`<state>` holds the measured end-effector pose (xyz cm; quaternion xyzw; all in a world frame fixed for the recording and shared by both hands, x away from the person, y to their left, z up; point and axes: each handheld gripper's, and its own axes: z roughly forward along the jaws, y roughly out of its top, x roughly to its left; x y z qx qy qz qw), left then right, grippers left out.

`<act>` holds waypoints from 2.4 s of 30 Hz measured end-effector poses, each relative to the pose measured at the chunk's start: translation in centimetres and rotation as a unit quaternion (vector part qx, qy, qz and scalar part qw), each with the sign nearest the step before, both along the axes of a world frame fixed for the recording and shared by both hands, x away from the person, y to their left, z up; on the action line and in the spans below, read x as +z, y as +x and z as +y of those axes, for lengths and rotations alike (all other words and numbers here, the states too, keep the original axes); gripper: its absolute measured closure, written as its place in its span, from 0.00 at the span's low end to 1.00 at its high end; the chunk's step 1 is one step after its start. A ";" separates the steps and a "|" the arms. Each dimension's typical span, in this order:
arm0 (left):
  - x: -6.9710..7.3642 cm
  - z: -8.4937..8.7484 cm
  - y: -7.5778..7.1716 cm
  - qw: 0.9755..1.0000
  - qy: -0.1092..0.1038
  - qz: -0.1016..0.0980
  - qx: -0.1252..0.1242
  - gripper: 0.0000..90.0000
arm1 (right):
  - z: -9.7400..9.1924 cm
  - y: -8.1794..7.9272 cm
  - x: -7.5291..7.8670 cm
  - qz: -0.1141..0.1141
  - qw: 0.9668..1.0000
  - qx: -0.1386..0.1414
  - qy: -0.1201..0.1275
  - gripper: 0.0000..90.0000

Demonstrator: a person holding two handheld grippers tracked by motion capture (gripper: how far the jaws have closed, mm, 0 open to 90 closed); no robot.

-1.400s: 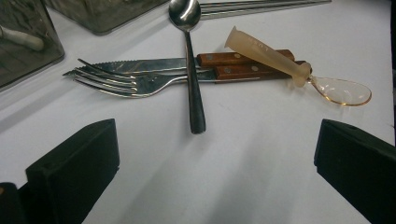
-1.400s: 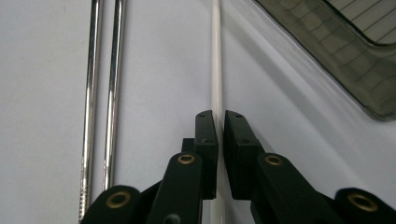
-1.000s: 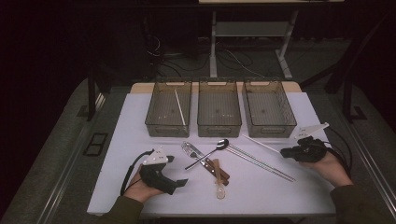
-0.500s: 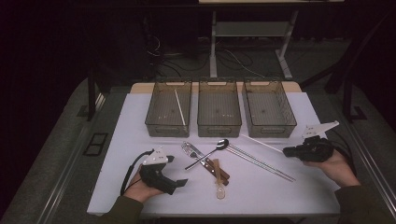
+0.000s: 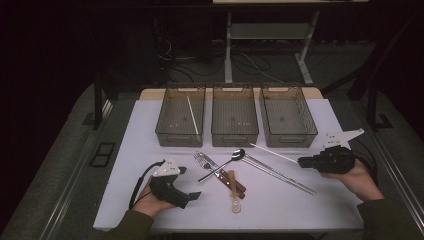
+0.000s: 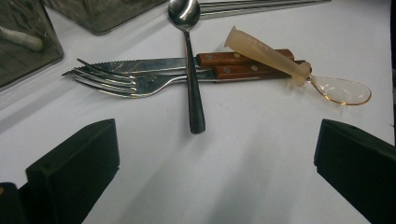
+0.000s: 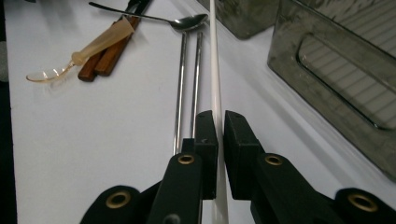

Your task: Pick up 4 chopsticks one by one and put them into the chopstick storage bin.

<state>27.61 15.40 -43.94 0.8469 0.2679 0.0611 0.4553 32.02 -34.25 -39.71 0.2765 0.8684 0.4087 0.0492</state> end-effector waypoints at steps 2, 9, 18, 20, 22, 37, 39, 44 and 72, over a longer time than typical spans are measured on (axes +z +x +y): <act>0.0 0.0 0.0 1.000 0.000 0.000 0.001 0.00 | 0.4 0.0 0.1 -0.002 1.000 0.003 0.001 0.94; 0.0 0.0 0.0 1.000 0.001 0.000 0.001 0.00 | 1.3 0.0 0.3 -0.009 1.000 0.007 0.009 0.94; 0.0 0.0 0.0 1.000 0.003 0.001 0.002 0.00 | 2.4 0.3 0.6 -0.014 1.000 0.012 0.019 0.94; 0.0 -0.1 0.0 1.000 0.003 0.000 0.002 0.00 | 2.7 0.4 0.7 -0.015 1.000 0.011 0.024 0.94; 0.0 -0.1 0.0 1.000 0.004 0.000 0.002 0.00 | 2.9 0.5 1.0 -0.020 0.999 0.012 0.028 0.94; 0.0 0.0 0.1 1.000 0.000 0.001 0.005 0.00 | 7.1 2.4 2.2 -0.041 0.998 -0.001 0.040 0.94; -0.1 0.0 0.1 1.000 -0.001 0.001 0.005 0.00 | 7.7 2.7 2.3 -0.044 0.998 -0.003 0.038 0.94; 0.0 0.1 0.1 1.000 -0.004 0.001 0.006 0.00 | 9.3 3.7 2.6 -0.045 0.998 -0.014 0.036 0.94; 0.0 0.0 0.2 1.000 -0.002 0.001 0.009 0.00 | 19.7 9.5 5.1 -0.040 0.997 -0.064 0.010 0.94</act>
